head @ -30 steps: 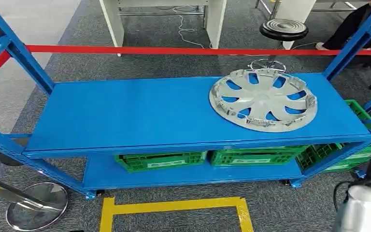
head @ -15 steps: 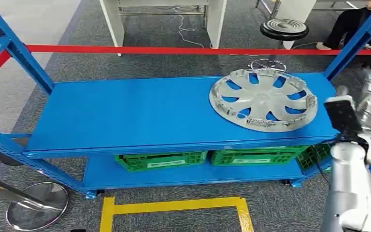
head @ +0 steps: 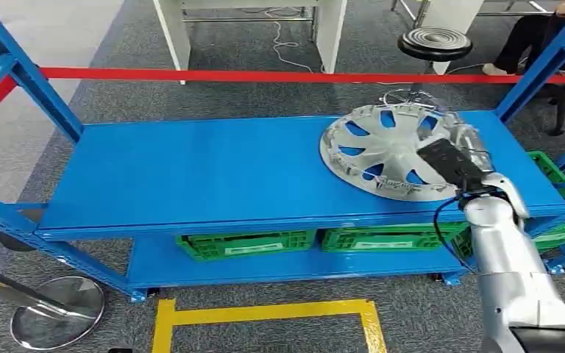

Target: Take the parts from the cabinet and place them on the table.

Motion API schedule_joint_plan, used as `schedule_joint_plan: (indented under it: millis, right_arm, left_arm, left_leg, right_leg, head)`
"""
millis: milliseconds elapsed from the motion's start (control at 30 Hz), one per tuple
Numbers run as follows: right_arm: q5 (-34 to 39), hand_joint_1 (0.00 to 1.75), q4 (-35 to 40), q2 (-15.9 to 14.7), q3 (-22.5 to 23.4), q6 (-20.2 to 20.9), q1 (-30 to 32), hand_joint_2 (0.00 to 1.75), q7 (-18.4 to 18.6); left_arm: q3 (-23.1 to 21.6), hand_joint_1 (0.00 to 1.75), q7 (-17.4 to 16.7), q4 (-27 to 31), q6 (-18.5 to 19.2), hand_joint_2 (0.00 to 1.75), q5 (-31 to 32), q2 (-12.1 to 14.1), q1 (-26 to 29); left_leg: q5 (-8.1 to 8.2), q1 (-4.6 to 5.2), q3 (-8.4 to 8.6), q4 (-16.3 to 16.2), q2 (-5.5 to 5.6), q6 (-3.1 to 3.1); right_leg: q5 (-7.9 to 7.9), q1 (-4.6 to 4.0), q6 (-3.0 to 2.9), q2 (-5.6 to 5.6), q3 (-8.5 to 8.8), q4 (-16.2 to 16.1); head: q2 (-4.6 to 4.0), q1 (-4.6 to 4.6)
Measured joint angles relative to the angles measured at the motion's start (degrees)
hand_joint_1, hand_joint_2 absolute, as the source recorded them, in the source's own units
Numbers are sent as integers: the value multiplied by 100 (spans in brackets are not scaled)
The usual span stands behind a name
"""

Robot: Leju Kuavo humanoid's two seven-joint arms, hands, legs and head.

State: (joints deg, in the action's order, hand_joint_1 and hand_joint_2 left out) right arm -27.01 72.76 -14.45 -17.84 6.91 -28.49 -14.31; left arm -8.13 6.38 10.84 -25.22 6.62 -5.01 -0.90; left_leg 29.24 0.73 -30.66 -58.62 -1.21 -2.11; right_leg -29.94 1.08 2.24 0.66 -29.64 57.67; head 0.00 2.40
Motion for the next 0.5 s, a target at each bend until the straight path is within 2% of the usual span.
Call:
schedule_joint_plan:
  millis: [167,500]
  right_arm:
    - [-206,0,-439,-52,-446,133,-310,0,365]
    - [-726,0,-1434,-50,-1209,102,-847,0,1025]
  left_arm:
    - [-24,0,-105,-2,-35,0,39,-2,-2]
    - [-28,0,-236,-2,-90,0,-57,-22,1]
  left_leg:
    - [0,0,-1,0,0,0]
    - [0,0,-6,0,3,0]
  right_leg:
    - [0,0,0,0,-1,0]
    - [0,0,0,3,-2,0]
  head:
    - [0,0]
    - [0,-2]
